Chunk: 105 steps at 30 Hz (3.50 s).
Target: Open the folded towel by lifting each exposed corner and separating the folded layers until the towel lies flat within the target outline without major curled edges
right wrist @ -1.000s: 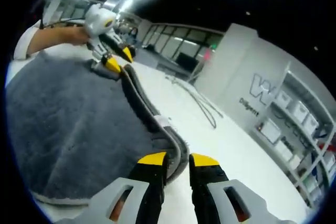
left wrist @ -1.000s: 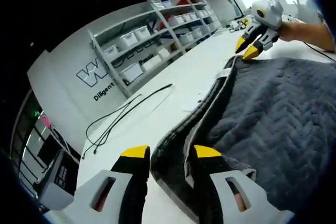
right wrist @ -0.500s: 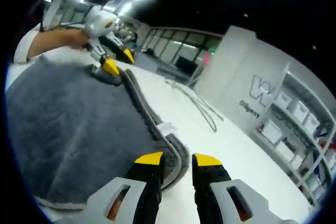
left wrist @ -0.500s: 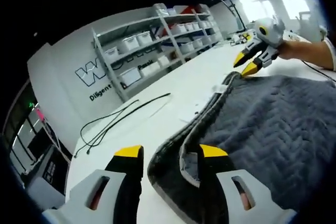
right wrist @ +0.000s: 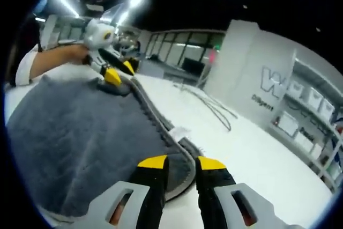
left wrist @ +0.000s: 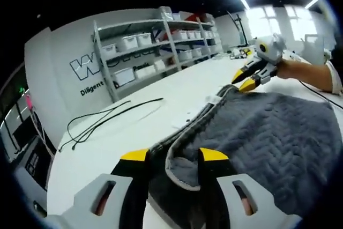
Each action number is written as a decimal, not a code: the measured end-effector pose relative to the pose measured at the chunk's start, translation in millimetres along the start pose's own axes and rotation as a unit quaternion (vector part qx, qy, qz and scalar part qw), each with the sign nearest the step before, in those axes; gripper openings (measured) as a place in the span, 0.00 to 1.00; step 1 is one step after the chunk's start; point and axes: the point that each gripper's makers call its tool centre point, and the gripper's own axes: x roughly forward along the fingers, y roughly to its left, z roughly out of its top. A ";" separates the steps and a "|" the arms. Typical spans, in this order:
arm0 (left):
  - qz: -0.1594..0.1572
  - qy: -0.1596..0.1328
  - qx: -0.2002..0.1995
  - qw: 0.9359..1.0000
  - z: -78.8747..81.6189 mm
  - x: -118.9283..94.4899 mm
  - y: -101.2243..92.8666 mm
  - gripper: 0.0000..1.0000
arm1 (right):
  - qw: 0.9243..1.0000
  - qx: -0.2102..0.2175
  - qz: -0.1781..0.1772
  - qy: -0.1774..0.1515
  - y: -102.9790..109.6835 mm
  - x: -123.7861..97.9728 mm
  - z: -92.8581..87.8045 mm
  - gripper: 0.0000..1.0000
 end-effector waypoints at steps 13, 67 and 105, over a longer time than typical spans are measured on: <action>0.005 0.005 -0.063 0.998 -11.8 11.7 3.9 0.46 | 0.997 0.071 0.021 -0.002 3.0 5.3 -4.8 0.27; -0.003 0.038 -0.086 0.996 -24.0 15.5 -8.1 0.37 | 0.988 0.152 0.037 0.015 20.4 3.8 -11.2 0.31; -0.034 0.074 -0.191 0.978 -29.7 -7.6 -11.4 0.03 | 0.984 0.175 0.034 -0.002 4.1 4.7 -10.2 0.00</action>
